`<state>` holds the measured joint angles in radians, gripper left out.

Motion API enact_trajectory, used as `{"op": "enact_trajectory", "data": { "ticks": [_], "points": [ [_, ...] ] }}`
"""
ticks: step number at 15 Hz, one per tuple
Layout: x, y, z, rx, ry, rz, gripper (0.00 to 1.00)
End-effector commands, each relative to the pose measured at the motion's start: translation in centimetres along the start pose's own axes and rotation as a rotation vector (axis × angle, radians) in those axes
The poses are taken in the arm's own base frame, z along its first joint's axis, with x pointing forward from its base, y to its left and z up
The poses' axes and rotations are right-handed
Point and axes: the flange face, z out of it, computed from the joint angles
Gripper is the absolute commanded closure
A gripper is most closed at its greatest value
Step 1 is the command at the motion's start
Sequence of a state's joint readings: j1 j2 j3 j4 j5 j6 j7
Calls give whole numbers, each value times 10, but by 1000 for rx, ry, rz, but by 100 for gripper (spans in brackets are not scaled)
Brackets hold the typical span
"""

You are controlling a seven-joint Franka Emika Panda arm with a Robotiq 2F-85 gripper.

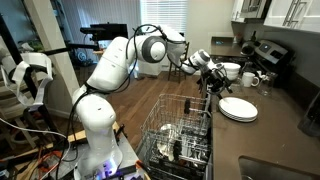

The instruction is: Pick a plate on the counter and put it in the dishwasher

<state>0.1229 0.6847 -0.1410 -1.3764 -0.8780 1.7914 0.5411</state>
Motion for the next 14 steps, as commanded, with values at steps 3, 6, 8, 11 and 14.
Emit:
{"op": "enact_trajectory", "data": {
  "ticks": [3,6,8,11,14],
  "points": [
    [9,3,7,6,27,-11,0],
    [10,2,7,15,32,-11,0],
    [10,1,8,22,37,-12,0],
    [11,-2,10,30,45,-14,0],
    [11,-3,14,28,41,-17,0]
  ]
}}
